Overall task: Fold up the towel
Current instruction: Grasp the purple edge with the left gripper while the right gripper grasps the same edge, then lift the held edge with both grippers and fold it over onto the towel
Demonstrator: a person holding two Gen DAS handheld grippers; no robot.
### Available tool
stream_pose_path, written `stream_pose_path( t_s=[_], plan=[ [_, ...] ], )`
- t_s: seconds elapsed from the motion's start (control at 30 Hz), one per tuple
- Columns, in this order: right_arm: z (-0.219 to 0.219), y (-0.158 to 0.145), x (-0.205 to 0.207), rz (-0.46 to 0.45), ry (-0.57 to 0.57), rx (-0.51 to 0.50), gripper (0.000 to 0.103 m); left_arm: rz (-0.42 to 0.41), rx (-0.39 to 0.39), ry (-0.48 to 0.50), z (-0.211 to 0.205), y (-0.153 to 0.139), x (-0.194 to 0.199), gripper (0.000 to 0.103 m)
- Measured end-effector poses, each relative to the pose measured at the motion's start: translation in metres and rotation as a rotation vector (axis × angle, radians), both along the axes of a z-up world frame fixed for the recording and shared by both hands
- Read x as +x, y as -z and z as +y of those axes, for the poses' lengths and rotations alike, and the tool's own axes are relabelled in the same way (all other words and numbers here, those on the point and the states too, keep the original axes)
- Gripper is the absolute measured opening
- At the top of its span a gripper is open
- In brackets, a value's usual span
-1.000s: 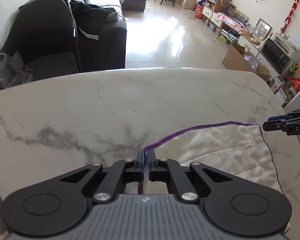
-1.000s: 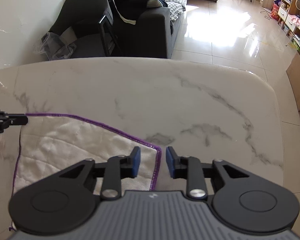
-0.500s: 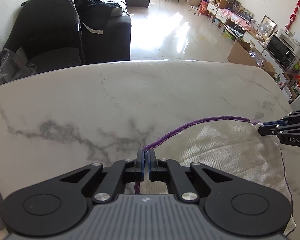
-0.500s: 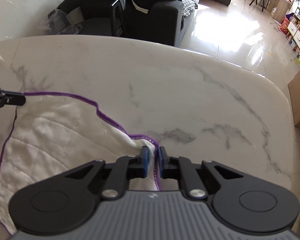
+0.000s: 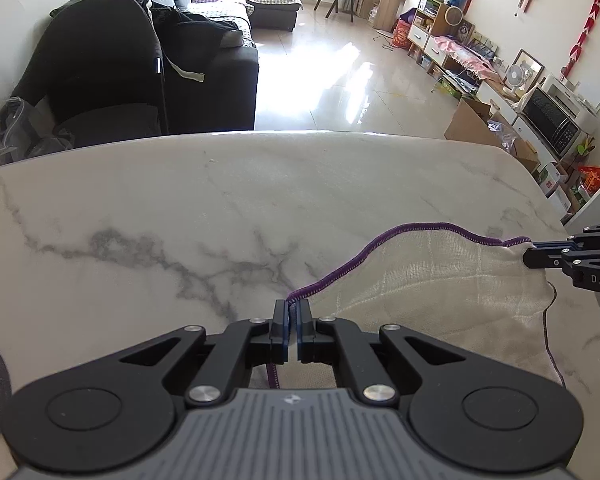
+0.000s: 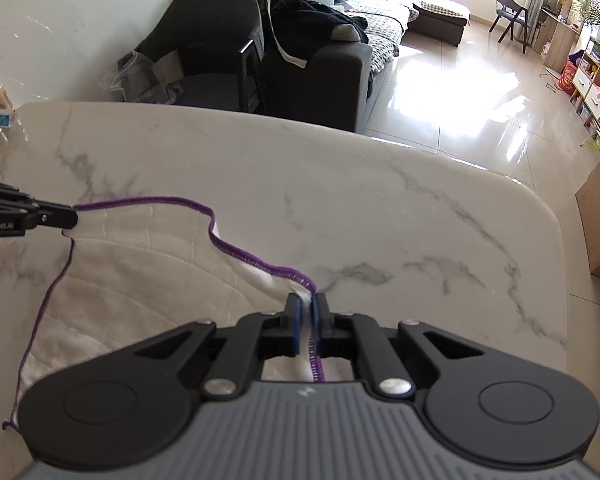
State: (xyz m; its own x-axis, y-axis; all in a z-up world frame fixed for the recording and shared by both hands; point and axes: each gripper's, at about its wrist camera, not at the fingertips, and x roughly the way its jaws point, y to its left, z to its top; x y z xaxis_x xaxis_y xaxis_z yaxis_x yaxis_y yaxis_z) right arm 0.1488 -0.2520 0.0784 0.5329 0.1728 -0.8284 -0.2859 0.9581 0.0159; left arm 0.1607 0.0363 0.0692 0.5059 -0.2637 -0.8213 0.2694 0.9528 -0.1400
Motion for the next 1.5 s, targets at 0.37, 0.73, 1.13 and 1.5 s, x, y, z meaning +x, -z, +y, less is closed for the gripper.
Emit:
stream_pose_path(
  t_s=[0.37, 0.73, 1.13, 1.5],
  plan=[
    [-0.003, -0.013, -0.046, -0.042, -0.012, 0.018, 0.007, -0.015, -0.009, 0.026, 0.01, 0.003, -0.052, 0.003],
    [-0.004, 0.003, -0.086, -0.025, -0.024, 0.033, 0.008, -0.012, -0.033, 0.061, 0.017, 0.015, -0.097, 0.003],
    [-0.004, 0.023, -0.102, 0.032, -0.023, 0.028, 0.014, 0.07, -0.082, 0.064, 0.024, 0.035, -0.104, 0.008],
    [-0.016, 0.009, -0.104, 0.046, 0.018, 0.079, 0.046, 0.142, -0.183, 0.063, 0.027, 0.027, -0.104, 0.034]
  ],
)
